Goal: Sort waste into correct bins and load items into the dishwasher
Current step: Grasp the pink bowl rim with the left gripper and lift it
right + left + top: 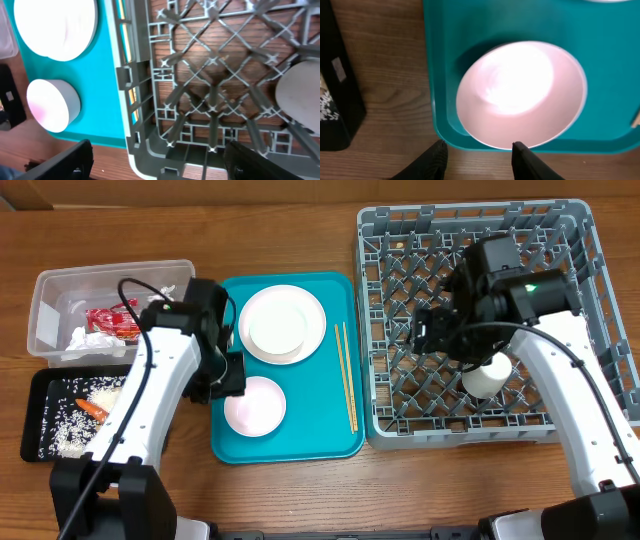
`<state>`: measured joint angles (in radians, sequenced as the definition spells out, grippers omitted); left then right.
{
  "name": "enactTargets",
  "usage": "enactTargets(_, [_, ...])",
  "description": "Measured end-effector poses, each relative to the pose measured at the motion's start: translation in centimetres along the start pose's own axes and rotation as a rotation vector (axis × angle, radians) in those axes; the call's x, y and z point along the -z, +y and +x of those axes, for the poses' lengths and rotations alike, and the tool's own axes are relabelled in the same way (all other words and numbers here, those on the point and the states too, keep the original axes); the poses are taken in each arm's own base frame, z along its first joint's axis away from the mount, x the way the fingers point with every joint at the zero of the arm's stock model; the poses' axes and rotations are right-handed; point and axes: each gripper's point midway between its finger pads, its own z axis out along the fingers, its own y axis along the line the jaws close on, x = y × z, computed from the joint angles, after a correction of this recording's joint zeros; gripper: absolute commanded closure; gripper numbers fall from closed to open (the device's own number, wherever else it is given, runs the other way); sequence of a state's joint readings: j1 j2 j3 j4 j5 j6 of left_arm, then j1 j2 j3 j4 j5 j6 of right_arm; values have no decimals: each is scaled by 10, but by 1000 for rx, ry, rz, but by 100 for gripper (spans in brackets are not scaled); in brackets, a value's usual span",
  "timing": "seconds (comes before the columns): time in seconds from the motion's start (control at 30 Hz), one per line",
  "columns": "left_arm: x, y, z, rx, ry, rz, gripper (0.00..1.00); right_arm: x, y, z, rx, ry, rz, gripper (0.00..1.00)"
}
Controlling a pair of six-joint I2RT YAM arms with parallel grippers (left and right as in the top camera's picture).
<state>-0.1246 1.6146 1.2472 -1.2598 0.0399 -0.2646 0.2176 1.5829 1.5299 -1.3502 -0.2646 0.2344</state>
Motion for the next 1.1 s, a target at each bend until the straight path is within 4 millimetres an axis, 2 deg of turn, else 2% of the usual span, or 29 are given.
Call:
enactTargets(0.3, [-38,4,2,26,-14,-8,56,-4,15,2,51,-4,-14,12])
enactTargets(0.5, [-56,4,0,40,-40,-1,63,-4,14,2,50,-5,-8,11])
enactTargets(0.73, [-65,6,4,46,-37,-5,67,-4,11,3,48,-3,10,10])
enactTargets(1.1, [-65,6,2,47,-43,-3,72,-4,8,2,48,-9,26,8])
